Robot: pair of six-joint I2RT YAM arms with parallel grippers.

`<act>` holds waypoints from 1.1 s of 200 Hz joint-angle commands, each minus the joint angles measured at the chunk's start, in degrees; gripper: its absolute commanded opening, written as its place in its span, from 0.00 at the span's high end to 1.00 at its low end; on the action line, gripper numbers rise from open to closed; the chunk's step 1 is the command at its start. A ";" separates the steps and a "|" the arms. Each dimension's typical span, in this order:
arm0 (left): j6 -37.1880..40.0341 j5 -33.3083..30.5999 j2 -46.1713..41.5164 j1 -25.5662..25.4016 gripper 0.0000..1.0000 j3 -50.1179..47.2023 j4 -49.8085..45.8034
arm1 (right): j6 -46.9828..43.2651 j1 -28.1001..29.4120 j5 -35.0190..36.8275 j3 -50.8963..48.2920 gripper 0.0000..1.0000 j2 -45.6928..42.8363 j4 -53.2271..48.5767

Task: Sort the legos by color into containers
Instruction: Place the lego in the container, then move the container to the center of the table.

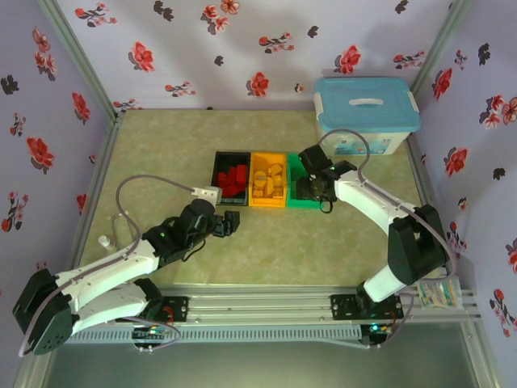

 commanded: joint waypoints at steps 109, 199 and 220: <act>0.27 -0.85 -0.35 0.43 0.20 0.24 0.42 | 0.78 0.09 -2.48 4.08 0.31 9.21 4.91; 0.14 -1.23 -1.60 0.78 0.20 -0.11 -0.56 | -3.52 -0.80 0.92 15.02 0.31 15.65 1.72; 0.17 -1.28 -1.79 0.80 0.20 0.04 -0.84 | -2.96 -0.80 -0.34 14.13 0.32 15.17 2.13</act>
